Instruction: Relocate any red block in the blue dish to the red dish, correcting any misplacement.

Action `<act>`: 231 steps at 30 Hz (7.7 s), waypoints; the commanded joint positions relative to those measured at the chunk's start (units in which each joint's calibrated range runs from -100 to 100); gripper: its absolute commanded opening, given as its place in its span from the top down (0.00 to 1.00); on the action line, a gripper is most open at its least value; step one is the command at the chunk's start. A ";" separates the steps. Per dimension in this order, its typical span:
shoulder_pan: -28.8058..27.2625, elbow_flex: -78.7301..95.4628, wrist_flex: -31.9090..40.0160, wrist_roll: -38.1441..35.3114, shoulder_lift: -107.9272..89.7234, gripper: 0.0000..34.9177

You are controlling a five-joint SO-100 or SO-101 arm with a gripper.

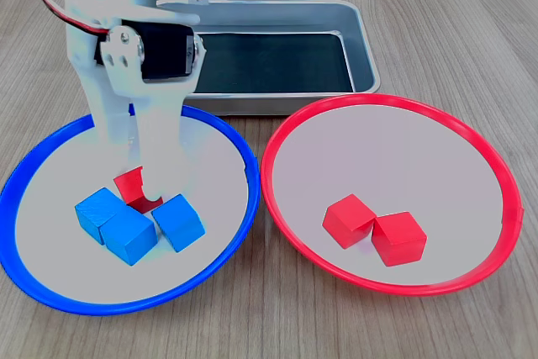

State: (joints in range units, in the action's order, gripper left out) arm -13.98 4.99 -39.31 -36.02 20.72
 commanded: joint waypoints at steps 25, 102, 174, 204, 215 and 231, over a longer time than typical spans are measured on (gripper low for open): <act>-0.46 -0.30 3.70 -0.44 3.72 0.63; 26.17 -0.76 -3.90 5.47 -5.66 0.99; 13.65 81.90 12.94 34.82 -93.42 0.99; 14.69 95.01 -5.63 36.48 -119.69 0.99; 14.50 95.01 -8.02 36.73 -119.69 0.99; 14.59 95.01 -8.11 36.73 -119.69 0.99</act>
State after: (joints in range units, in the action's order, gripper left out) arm 0.35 100.00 -47.23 0.61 -98.72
